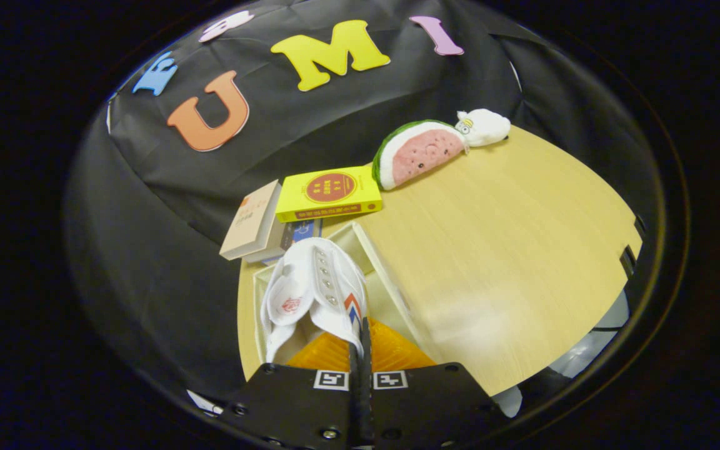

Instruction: Open the storage box then place both shoes into the box .Put the left shoe in first, then the right shoe, with the right side of both shoes facing outward in a uniform manner.

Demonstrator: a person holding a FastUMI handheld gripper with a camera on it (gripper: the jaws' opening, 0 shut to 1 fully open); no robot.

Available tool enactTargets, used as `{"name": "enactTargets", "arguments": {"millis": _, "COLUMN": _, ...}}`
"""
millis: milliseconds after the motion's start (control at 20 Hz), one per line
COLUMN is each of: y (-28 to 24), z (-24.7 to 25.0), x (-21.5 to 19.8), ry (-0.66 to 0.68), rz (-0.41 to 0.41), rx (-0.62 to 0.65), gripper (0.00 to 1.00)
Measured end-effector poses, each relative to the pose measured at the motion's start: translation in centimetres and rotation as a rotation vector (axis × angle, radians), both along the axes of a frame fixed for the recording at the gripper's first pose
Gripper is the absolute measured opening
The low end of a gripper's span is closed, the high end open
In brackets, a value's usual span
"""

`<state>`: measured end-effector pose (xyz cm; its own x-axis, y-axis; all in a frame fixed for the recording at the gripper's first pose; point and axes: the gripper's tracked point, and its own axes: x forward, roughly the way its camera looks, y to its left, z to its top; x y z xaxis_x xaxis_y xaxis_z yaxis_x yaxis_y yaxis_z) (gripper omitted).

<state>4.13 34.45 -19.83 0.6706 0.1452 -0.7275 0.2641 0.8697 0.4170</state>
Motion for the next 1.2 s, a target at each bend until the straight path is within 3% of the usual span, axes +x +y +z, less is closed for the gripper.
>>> {"name": "enactTargets", "arguments": {"millis": 250, "y": -0.3, "z": -2.2, "x": 0.7, "ry": 0.017, "rz": -0.059, "rx": -0.059, "gripper": 0.00}}
{"name": "enactTargets", "arguments": {"millis": 550, "y": 0.2, "z": -3.6, "x": 1.2, "ry": -0.023, "rz": -0.049, "rx": -0.107, "gripper": 0.00}}
{"name": "enactTargets", "arguments": {"millis": 600, "y": 0.9, "z": -4.2, "x": 0.9, "ry": -0.017, "rz": -0.027, "rx": -0.098, "gripper": 0.05}}
{"name": "enactTargets", "arguments": {"millis": 800, "y": 1.9, "z": -3.6, "x": -0.1, "ry": -0.038, "rz": 0.059, "rx": -0.111, "gripper": 0.57}}
{"name": "enactTargets", "arguments": {"millis": 900, "y": 1.6, "z": -1.7, "x": 0.2, "ry": -0.097, "rz": 0.088, "rx": -0.141, "gripper": 0.77}}
{"name": "enactTargets", "arguments": {"millis": 1050, "y": 0.0, "z": 1.0, "x": 0.5, "ry": -0.178, "rz": 0.103, "rx": -0.195, "gripper": 0.90}}
{"name": "enactTargets", "arguments": {"millis": 1200, "y": -2.5, "z": 3.6, "x": 0.7, "ry": -0.267, "rz": 0.120, "rx": -0.298, "gripper": 0.96}}
